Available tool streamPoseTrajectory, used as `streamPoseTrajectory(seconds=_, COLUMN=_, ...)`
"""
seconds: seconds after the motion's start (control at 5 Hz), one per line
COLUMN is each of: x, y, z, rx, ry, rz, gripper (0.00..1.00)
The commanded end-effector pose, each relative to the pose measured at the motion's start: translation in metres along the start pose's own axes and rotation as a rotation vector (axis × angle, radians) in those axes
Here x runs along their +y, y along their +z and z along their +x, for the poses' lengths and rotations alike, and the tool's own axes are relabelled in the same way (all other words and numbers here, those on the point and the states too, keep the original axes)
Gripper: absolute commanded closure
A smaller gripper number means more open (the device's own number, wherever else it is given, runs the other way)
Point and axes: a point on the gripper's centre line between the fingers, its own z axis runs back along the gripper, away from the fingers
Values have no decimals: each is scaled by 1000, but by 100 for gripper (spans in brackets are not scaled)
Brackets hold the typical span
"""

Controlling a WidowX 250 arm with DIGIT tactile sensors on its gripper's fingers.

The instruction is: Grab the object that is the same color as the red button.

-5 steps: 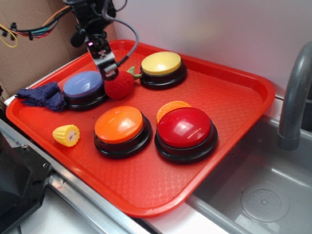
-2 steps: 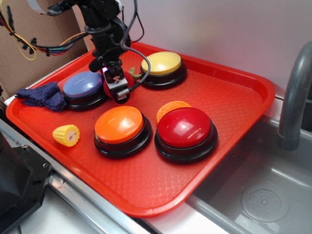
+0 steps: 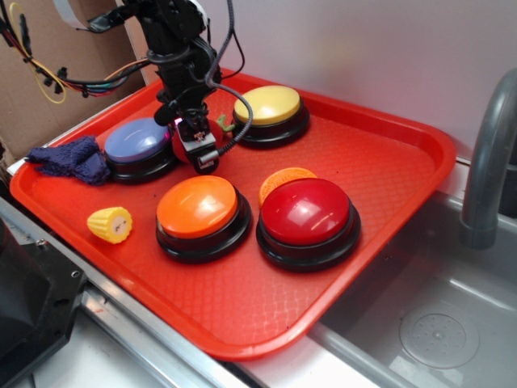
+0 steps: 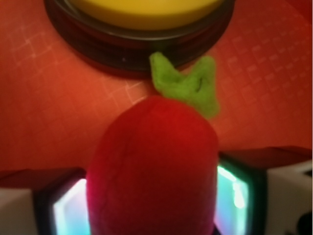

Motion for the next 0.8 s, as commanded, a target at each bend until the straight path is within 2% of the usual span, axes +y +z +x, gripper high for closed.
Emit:
streamPoseTrajectory(seconds=0.0, x=2, y=19, z=7, rx=-62, ry=35, rz=4, gripper=100)
streamPoseTrajectory(seconds=0.2, x=-1, y=51, z=3, rx=-40, ry=88, rz=-22, gripper=100)
streamPoseTrajectory(seconds=0.4, x=-12, y=80, z=-3, rx=-34, ry=120, rz=-7, gripper=100)
streamPoseTrajectory(seconds=0.6, x=-26, y=107, z=-9, rx=-17, ry=149, rz=-45, gripper=100)
